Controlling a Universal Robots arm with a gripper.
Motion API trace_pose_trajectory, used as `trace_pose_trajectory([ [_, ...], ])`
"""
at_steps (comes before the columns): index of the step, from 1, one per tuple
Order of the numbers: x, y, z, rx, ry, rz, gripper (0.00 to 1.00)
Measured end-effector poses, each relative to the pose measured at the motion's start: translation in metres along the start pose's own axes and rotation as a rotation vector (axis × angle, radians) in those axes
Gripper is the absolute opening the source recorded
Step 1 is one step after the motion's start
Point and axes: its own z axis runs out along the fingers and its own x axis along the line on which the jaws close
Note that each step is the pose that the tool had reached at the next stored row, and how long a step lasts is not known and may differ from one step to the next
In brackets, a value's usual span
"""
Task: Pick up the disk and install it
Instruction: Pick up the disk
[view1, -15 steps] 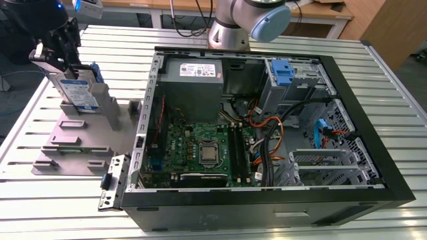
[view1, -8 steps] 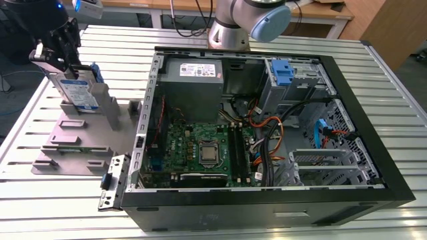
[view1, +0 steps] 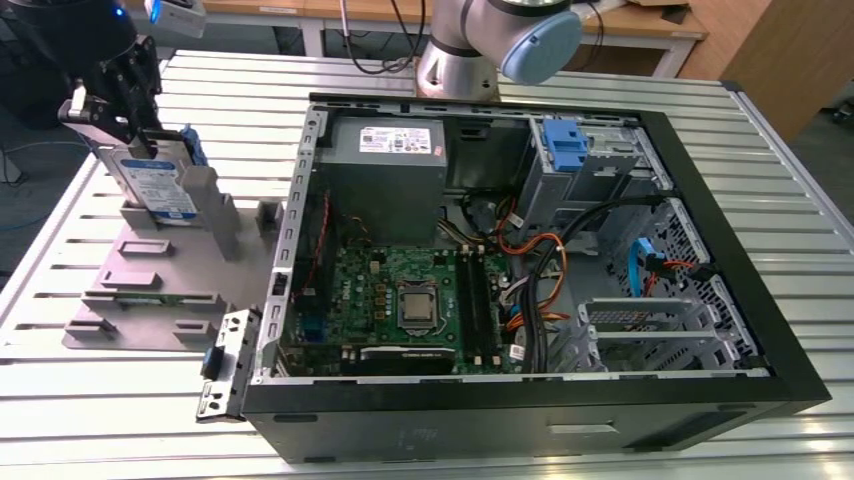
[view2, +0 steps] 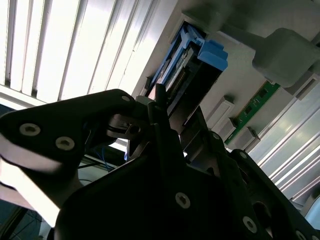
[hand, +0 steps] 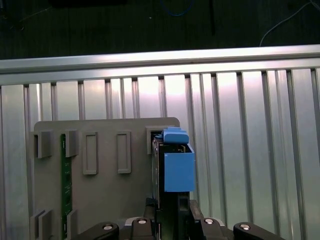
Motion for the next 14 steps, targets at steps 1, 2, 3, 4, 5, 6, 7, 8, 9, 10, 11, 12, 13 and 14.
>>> trace_pose_trajectory([
  [1, 0.0000, 0.0000, 0.0000, -0.0001, 0.0000, 0.000, 0.35],
  [2, 0.0000, 0.0000, 0.0000, -0.0001, 0.0000, 0.000, 0.35],
  [3, 0.0000, 0.0000, 0.0001, -0.0001, 0.0000, -0.002, 0.35],
  [4, 0.0000, 0.0000, 0.0001, -0.0004, 0.0002, -0.008, 0.35],
  [5, 0.0000, 0.0000, 0.0001, -0.0007, 0.0003, -0.015, 0.35],
  [6, 0.0000, 0.0000, 0.0001, -0.0010, 0.0005, -0.021, 0.35],
  [7, 0.0000, 0.0000, 0.0001, -0.0014, 0.0007, -0.028, 0.35],
  [8, 0.0000, 0.0000, 0.0002, -0.0018, 0.0010, -0.037, 0.35],
  [9, 0.0000, 0.0000, 0.0003, -0.0024, 0.0012, -0.049, 0.35],
  [10, 0.0000, 0.0000, 0.0003, -0.0030, 0.0016, -0.062, 0.35],
  [11, 0.0000, 0.0000, 0.0004, -0.0035, 0.0019, -0.074, 0.35],
  [12, 0.0000, 0.0000, 0.0004, -0.0039, 0.0024, -0.082, 0.35],
  [13, 0.0001, 0.0000, 0.0004, -0.0039, 0.0031, -0.083, 0.35],
  [14, 0.0001, 0.0000, 0.0004, -0.0040, 0.0034, -0.083, 0.35],
])
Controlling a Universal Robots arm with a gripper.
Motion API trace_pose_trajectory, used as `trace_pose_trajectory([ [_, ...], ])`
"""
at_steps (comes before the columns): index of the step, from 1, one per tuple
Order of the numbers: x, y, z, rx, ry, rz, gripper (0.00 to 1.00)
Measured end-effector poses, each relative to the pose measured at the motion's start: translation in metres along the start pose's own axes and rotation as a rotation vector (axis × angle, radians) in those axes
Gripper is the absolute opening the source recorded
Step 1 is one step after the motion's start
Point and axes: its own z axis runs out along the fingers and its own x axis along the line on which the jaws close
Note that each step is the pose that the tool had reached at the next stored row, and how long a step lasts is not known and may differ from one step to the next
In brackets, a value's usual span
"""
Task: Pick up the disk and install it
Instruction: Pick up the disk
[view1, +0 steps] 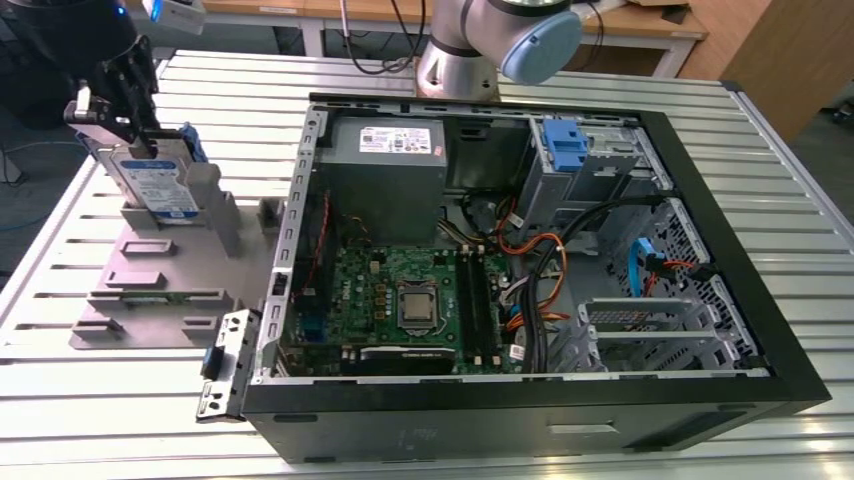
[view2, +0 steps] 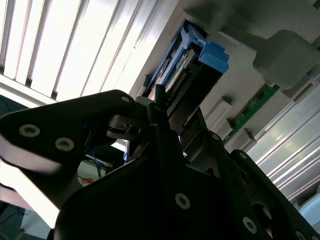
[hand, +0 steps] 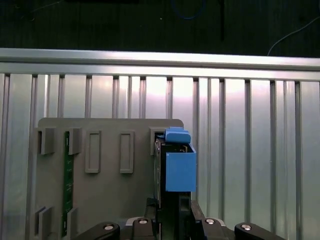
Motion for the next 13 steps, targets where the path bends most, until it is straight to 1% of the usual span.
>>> trace_pose_trajectory([
  [6, 0.0003, 0.0004, 0.0001, 0.0000, 0.0004, 0.002, 0.35],
  [13, 0.0003, 0.0035, 0.0002, -0.0001, 0.0005, 0.003, 0.35],
])
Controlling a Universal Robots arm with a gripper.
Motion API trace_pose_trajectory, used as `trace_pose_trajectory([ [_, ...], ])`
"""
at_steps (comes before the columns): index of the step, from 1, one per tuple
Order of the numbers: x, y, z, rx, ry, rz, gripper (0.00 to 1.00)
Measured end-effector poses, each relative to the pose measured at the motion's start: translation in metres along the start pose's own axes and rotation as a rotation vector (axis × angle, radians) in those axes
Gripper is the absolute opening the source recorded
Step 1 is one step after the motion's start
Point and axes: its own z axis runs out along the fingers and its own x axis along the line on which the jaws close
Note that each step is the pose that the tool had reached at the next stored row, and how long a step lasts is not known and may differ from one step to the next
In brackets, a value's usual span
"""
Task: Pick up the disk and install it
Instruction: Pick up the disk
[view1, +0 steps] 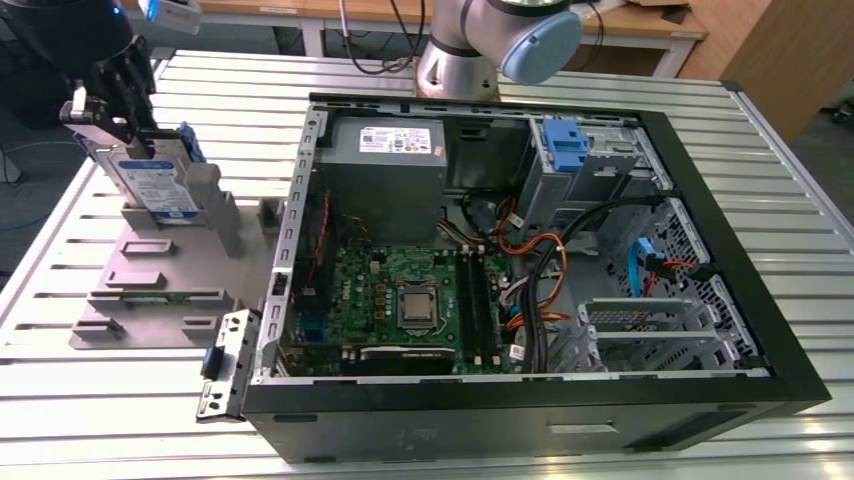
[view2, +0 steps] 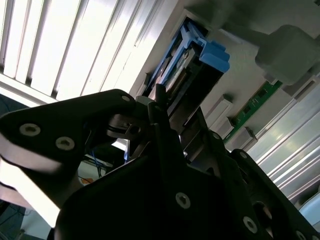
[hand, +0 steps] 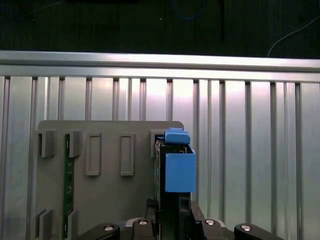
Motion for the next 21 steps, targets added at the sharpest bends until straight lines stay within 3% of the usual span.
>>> trace_pose_trajectory([
  [21, 0.0000, 0.0070, 0.0003, 0.0002, -0.0002, 0.001, 0.35],
])
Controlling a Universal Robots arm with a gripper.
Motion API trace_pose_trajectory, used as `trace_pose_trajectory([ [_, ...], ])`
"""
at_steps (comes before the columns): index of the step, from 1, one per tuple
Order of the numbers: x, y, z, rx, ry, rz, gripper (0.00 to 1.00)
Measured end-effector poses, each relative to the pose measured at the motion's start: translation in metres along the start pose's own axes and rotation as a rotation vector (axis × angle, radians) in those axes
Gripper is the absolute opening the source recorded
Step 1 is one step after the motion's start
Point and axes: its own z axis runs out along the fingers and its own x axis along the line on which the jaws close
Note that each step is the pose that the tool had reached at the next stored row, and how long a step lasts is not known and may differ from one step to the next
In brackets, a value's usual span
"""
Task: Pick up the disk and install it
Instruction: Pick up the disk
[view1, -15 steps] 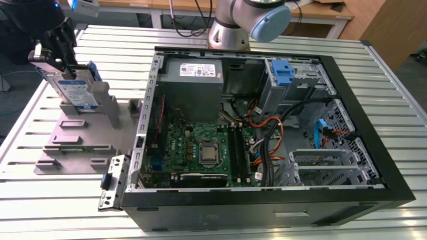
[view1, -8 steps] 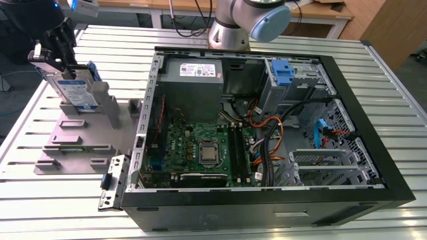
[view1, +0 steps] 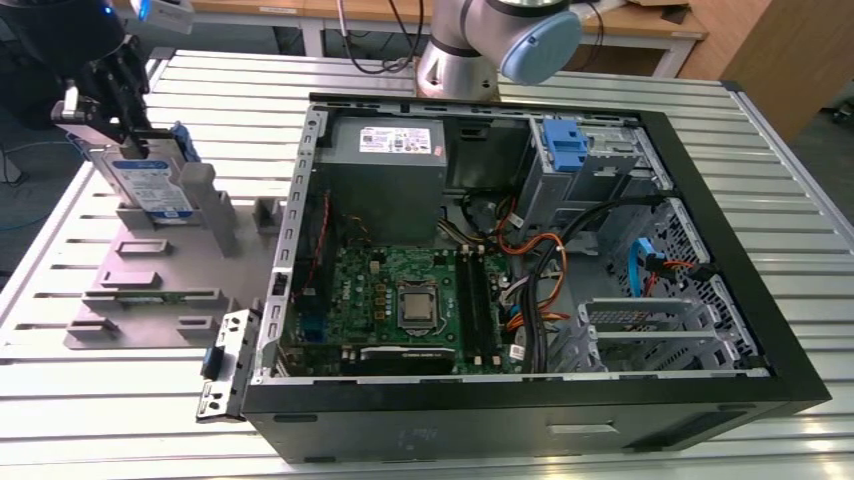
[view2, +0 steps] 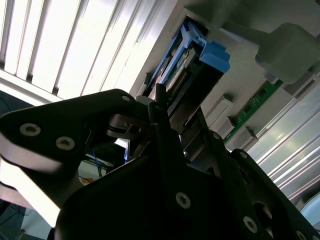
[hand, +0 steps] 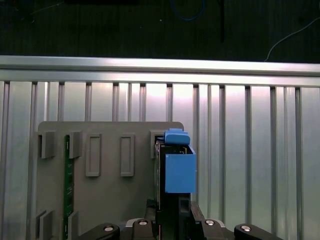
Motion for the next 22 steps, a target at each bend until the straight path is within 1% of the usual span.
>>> trace_pose_trajectory([
  [22, 0.0000, 0.0002, 0.0008, 0.0000, 0.0000, 0.000, 0.35],
])
